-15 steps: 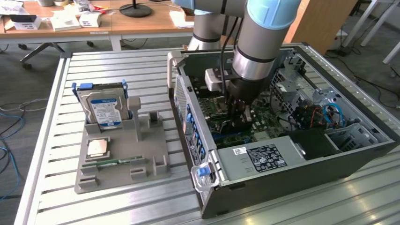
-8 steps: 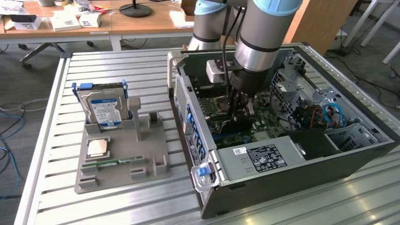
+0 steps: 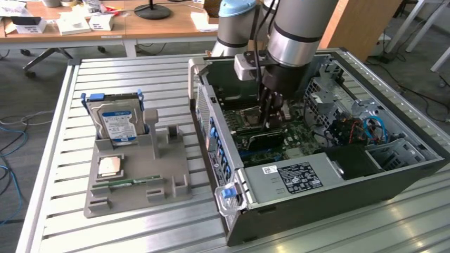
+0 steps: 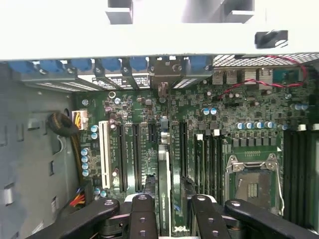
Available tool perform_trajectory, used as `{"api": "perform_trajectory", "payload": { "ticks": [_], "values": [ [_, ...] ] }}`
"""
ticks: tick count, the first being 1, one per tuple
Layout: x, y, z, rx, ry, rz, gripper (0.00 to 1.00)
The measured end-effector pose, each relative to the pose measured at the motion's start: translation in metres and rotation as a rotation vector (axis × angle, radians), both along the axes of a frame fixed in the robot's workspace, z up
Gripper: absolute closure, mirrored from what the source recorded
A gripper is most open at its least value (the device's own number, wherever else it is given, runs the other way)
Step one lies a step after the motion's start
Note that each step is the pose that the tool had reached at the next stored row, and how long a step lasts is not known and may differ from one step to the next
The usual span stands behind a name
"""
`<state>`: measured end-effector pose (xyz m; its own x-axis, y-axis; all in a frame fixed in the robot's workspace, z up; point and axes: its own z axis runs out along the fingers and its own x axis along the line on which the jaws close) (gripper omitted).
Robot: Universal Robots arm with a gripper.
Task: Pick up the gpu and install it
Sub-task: 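Insert the gpu into the slot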
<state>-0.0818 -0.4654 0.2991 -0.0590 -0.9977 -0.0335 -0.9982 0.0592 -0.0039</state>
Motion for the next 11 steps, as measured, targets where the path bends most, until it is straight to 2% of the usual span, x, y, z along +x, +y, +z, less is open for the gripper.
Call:
{"api": "perform_trajectory", "payload": {
  "ticks": [11],
  "values": [
    [0.0, 0.0, 0.0263, 0.0, 0.0, 0.0, 0.66]
  ]
}}
